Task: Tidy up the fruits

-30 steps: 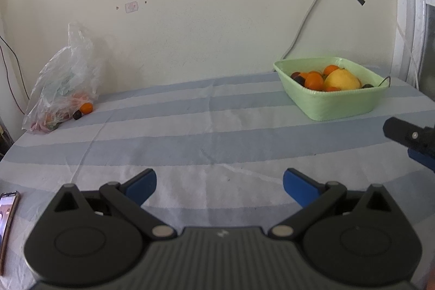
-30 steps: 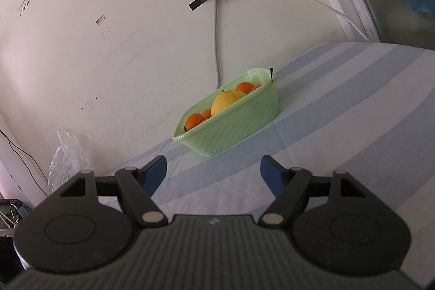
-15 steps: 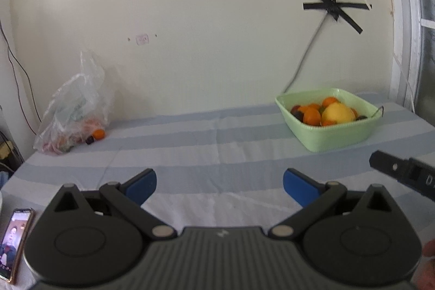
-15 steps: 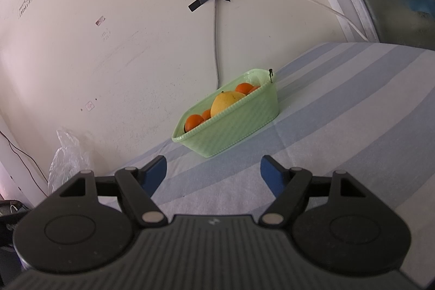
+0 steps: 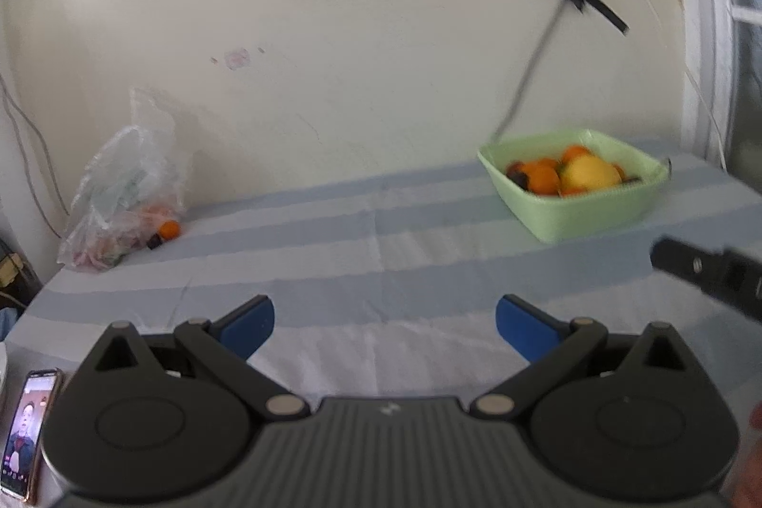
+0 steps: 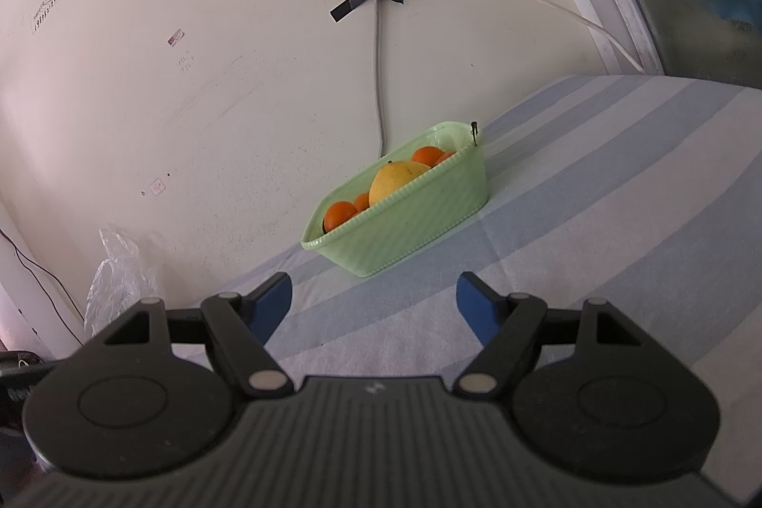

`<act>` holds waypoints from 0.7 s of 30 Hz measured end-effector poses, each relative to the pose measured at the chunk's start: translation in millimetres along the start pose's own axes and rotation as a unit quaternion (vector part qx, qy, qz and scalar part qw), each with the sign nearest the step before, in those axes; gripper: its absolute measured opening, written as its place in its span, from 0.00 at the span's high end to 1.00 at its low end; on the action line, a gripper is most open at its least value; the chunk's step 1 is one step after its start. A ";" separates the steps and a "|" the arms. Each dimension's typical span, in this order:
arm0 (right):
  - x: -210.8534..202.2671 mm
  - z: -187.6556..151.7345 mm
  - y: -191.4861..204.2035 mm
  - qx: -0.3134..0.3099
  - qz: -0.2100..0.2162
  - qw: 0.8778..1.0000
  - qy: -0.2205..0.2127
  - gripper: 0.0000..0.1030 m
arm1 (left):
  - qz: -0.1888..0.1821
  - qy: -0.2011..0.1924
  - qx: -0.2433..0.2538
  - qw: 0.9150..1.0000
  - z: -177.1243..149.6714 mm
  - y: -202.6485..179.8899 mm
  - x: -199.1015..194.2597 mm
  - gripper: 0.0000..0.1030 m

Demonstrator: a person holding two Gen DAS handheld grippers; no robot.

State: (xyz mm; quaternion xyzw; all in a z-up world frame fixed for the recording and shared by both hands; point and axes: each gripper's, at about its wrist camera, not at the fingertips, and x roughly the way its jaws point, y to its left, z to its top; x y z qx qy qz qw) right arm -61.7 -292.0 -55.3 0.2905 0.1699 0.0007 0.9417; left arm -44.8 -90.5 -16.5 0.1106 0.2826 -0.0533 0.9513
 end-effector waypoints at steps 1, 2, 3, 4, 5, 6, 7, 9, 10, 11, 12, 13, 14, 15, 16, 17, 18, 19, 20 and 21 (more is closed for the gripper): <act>-0.1 0.0 0.1 0.000 0.000 1.000 0.000 0.24 | -0.005 0.007 0.004 1.000 -1.5 -1.5 2.1 0.00; -0.4 0.1 -0.4 0.000 0.000 1.000 0.000 0.24 | -0.010 0.015 0.007 1.000 -3.2 -3.2 4.3 0.00; -0.4 0.1 -0.4 0.000 0.000 1.000 0.000 0.24 | -0.014 0.023 0.010 1.000 -4.9 -4.8 6.2 0.00; -0.3 0.5 -0.5 0.000 0.000 1.000 0.000 0.24 | -0.018 0.030 0.012 0.999 -6.3 -6.2 8.1 0.00; -0.3 0.5 -0.6 0.001 0.001 1.000 0.000 0.24 | -0.021 0.037 0.015 0.999 -7.6 -7.3 10.1 0.00; -0.1 0.5 -0.4 0.001 0.001 1.000 0.000 0.24 | -0.024 0.042 0.015 0.999 -8.8 -8.1 11.6 0.00; -0.3 0.4 -0.4 0.001 0.001 1.000 -0.001 0.24 | -0.025 0.047 0.016 0.998 -9.8 -8.7 12.7 0.00; -0.2 1.1 -0.5 0.001 0.002 1.000 -0.001 0.24 | -0.027 0.056 0.016 0.998 -11.2 -9.5 15.6 0.00; 0.1 1.4 -0.2 0.002 0.002 1.000 -0.001 0.24 | -0.027 0.059 0.016 0.998 -11.8 -9.7 16.5 0.00; 0.2 2.0 -0.7 0.002 0.003 1.000 -0.001 0.24 | -0.026 0.062 0.017 0.998 -12.3 -10.4 17.4 0.00; 0.6 2.0 -0.4 0.002 0.003 1.000 -0.001 0.24 | -0.025 0.064 0.018 0.997 -12.7 -10.8 18.4 0.00; 0.6 2.3 -0.8 0.003 0.004 1.000 -0.001 0.24 | -0.026 0.067 0.019 0.997 -13.0 -11.1 19.4 0.00; 0.8 2.5 -0.9 0.003 0.005 1.000 -0.001 0.24 | -0.026 0.070 0.020 0.997 -13.6 -11.6 20.5 0.00; 1.5 2.5 -0.4 0.004 0.005 1.000 -0.001 0.24 | -0.026 0.073 0.021 0.997 -14.1 -12.1 21.8 0.00; 1.7 2.5 -0.4 0.004 0.005 1.000 -0.001 0.24 | -0.026 0.076 0.022 0.997 -14.2 -12.5 23.4 0.00; 1.7 2.5 -0.4 0.004 0.005 1.000 -0.001 0.24 | -0.026 0.079 0.023 0.996 -14.7 -12.9 24.5 0.00; -0.8 2.2 -1.4 0.004 0.005 1.000 -0.002 0.24 | -0.026 0.081 0.024 0.996 -15.2 -13.2 25.4 0.00; -0.7 2.2 -1.4 0.004 0.005 1.000 -0.002 0.24 | -0.025 0.082 0.025 0.996 -15.6 -13.5 26.2 0.00; -0.8 2.1 -1.4 0.004 0.005 1.000 -0.002 0.24 | -0.025 0.083 0.026 0.996 -15.9 -13.6 26.7 0.00; -0.5 2.1 -1.1 0.004 0.005 1.000 -0.002 0.24 | -0.026 0.084 0.027 0.996 -16.2 -13.7 27.0 0.00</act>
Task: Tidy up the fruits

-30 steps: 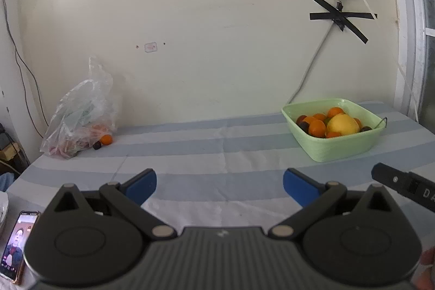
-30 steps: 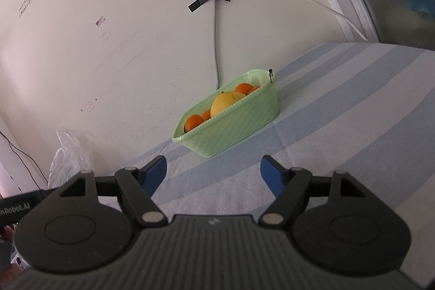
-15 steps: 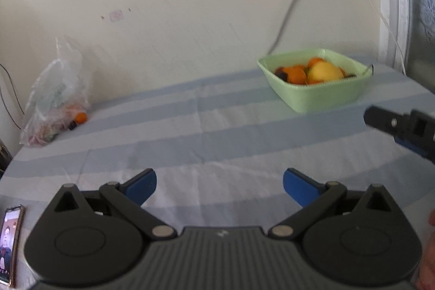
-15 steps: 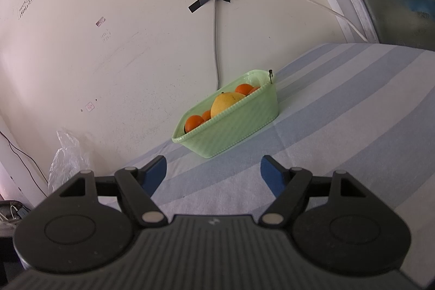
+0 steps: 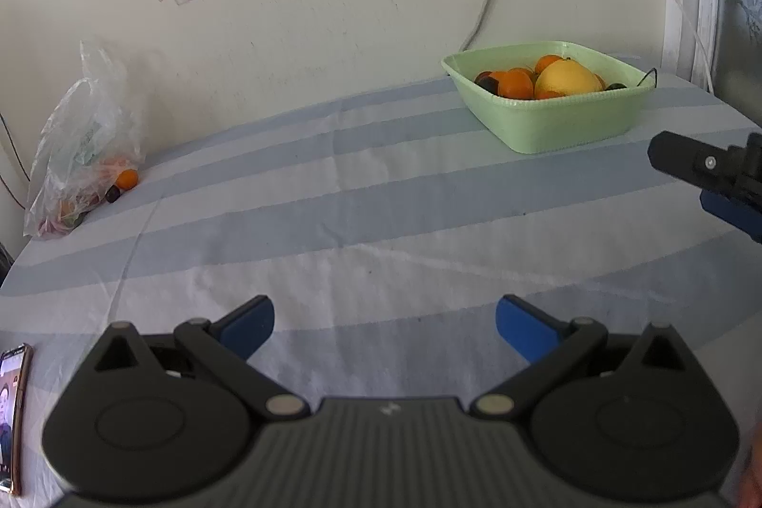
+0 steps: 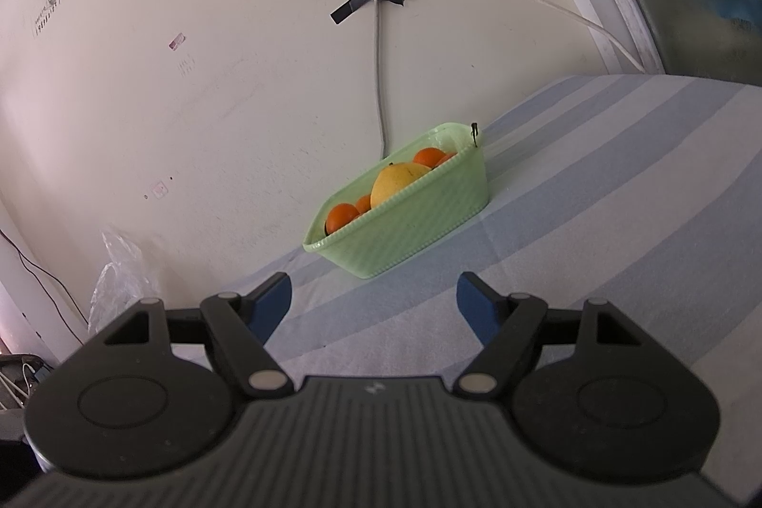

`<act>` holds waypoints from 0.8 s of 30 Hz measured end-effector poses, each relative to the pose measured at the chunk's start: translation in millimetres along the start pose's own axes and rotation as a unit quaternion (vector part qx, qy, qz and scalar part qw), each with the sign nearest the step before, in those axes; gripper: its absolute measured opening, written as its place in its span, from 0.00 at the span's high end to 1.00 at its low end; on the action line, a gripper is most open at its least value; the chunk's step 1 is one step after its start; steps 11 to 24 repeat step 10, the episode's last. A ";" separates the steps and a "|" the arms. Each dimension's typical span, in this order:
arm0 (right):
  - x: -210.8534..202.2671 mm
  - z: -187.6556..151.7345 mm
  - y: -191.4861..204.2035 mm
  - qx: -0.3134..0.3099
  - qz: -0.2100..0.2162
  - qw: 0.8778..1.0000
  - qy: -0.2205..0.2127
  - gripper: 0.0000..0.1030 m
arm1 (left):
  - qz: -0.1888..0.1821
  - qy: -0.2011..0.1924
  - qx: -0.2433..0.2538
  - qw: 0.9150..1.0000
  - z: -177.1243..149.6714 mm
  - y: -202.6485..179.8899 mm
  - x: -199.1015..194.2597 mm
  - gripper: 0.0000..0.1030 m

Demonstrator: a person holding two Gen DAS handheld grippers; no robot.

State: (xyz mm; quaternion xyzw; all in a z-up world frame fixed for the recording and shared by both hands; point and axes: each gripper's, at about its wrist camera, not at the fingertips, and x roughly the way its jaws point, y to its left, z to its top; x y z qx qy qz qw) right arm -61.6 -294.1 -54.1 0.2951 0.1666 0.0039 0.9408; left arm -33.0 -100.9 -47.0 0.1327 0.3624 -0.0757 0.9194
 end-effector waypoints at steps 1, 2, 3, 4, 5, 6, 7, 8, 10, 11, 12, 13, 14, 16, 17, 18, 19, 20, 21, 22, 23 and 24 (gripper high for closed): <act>-0.5 0.0 -0.3 0.000 0.000 1.000 0.000 0.24 | -0.001 0.001 0.000 1.000 -0.2 0.1 0.1 0.00; -0.6 -0.1 -0.4 0.000 0.000 1.000 0.000 0.24 | -0.003 0.000 0.001 1.000 -0.3 0.2 0.2 0.00; -0.1 -0.2 0.2 0.000 0.000 1.000 0.000 0.24 | -0.004 -0.004 0.004 1.000 -0.8 -0.1 -0.6 0.00; -0.1 -0.2 0.2 0.000 0.000 1.000 0.000 0.24 | -0.004 -0.010 0.006 1.000 -1.4 -0.7 -1.8 0.00; -0.7 -0.3 -0.4 0.000 0.000 1.000 -0.001 0.24 | -0.002 -0.015 0.007 1.000 -1.9 -1.3 -3.1 0.00; -0.7 -0.4 -0.4 0.000 0.000 1.000 0.000 0.24 | -0.003 -0.017 0.008 1.000 -2.0 -1.7 -4.1 0.00; -0.5 -0.4 -0.4 0.000 0.000 1.000 0.000 0.24 | -0.005 -0.018 0.009 1.000 -1.6 -2.2 -4.2 0.00; -0.6 -0.4 -0.6 0.000 0.000 1.000 0.000 0.24 | -0.007 -0.016 0.008 1.000 -1.3 -1.9 -3.9 0.00; -0.1 -0.5 0.0 0.000 0.000 1.000 -0.001 0.24 | -0.008 -0.012 0.006 1.000 -0.6 -1.2 -2.0 0.00; -0.1 -0.5 0.0 0.000 0.000 1.000 -0.001 0.24 | -0.008 -0.012 0.006 1.000 -0.6 -1.2 -2.0 0.00; -0.1 -0.5 0.0 0.000 0.000 1.000 -0.001 0.24 | -0.008 -0.012 0.006 1.000 -0.6 -1.2 -2.0 0.00; -0.1 -0.5 0.0 0.000 0.000 1.000 -0.001 0.24 | -0.008 -0.012 0.006 1.000 -0.6 -1.2 -2.0 0.00; -0.1 -0.5 0.0 0.000 0.000 1.000 -0.001 0.24 | -0.008 -0.012 0.006 1.000 -0.6 -1.2 -2.0 0.00; -0.1 -0.5 0.0 0.000 0.000 1.000 -0.001 0.24 | -0.008 -0.012 0.006 1.000 -0.6 -1.2 -2.0 0.00; -0.1 -0.5 0.0 0.000 0.000 1.000 -0.001 0.24 | -0.008 -0.012 0.006 1.000 -0.6 -1.2 -2.0 0.00; -0.1 -0.5 0.0 0.000 0.000 1.000 -0.001 0.24 | -0.008 -0.012 0.006 1.000 -0.6 -1.2 -2.0 0.00; -0.1 -0.5 0.0 0.000 0.000 1.000 -0.001 0.24 | -0.008 -0.012 0.006 1.000 -0.6 -1.2 -2.0 0.00; -0.1 -0.5 0.0 0.000 0.000 1.000 -0.001 0.24 | -0.008 -0.012 0.006 1.000 -0.6 -1.2 -2.0 0.00; -0.1 -0.5 0.0 0.000 0.000 1.000 -0.001 0.24 | -0.008 -0.012 0.006 1.000 -0.6 -1.2 -2.0 0.00; -0.1 -0.5 0.0 0.000 0.000 1.000 -0.001 0.24 | -0.008 -0.012 0.006 1.000 -0.6 -1.2 -2.0 0.00; -0.1 -0.5 0.0 0.000 0.000 1.000 -0.001 0.24 | -0.008 -0.012 0.006 1.000 -0.6 -1.2 -2.0 0.00; -0.1 -0.5 0.0 0.000 0.000 1.000 -0.001 0.24 | -0.008 -0.012 0.006 1.000 -0.6 -1.2 -2.0 0.00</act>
